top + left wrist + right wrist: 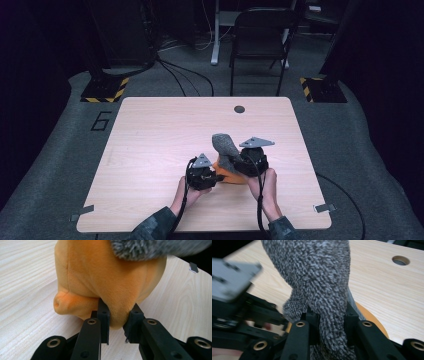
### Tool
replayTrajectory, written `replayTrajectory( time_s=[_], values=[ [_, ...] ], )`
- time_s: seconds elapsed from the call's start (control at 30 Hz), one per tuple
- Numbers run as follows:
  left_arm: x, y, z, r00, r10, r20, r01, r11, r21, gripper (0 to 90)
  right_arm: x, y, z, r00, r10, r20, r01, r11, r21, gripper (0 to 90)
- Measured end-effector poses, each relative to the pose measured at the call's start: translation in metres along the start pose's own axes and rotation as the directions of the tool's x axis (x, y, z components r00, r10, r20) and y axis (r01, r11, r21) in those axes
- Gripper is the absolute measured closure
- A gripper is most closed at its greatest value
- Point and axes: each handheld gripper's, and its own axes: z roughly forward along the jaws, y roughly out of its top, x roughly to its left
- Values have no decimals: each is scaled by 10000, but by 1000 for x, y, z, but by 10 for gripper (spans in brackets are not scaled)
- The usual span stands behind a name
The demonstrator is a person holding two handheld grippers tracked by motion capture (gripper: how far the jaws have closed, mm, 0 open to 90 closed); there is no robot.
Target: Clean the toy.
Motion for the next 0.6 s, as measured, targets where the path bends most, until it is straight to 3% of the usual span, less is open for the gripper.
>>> replayTrajectory(
  time_s=[0.03, 0.07, 0.17, 0.3, 0.43, 0.5, 0.53, 0.6],
  values=[
    [0, 0, 0, 10000, 0, 0, 0, 10000, 0, 771, 0, 0, 0, 10000, 0, 0, 0, 10000, 0, 730],
    [1, -1, 1, 9999, -143, 50, 143, 9999, -27, 771, 1, -3, 6, 9987, -386, 339, 383, 9992, 107, 730],
    [0, -1, 1, 9998, -168, 91, 169, 9998, -75, 770, 0, -2, 4, 9976, -495, 478, 487, 9987, 177, 729],
    [0, -1, 1, 9997, -213, 99, 214, 9997, -116, 770, -9, -4, 0, 9984, -370, 422, 357, 9989, 318, 726],
    [2, -1, 1, 9999, -102, 108, 103, 9999, -24, 770, -13, -5, -1, 9975, -265, 654, 244, 9991, 335, 725],
    [3, -1, 1, 9997, -171, 157, 172, 9998, -53, 768, -18, -7, -2, 9942, -421, 993, 379, 9983, 439, 725],
    [4, -2, 1, 9996, -223, 172, 224, 9997, -68, 768, -19, -8, -2, 9936, -280, 1093, 231, 9987, 455, 725],
    [4, -2, 1, 9996, -225, 168, 226, 9997, -57, 768, -23, -9, -3, 9944, -259, 1026, 211, 9986, 477, 725]
  ],
)
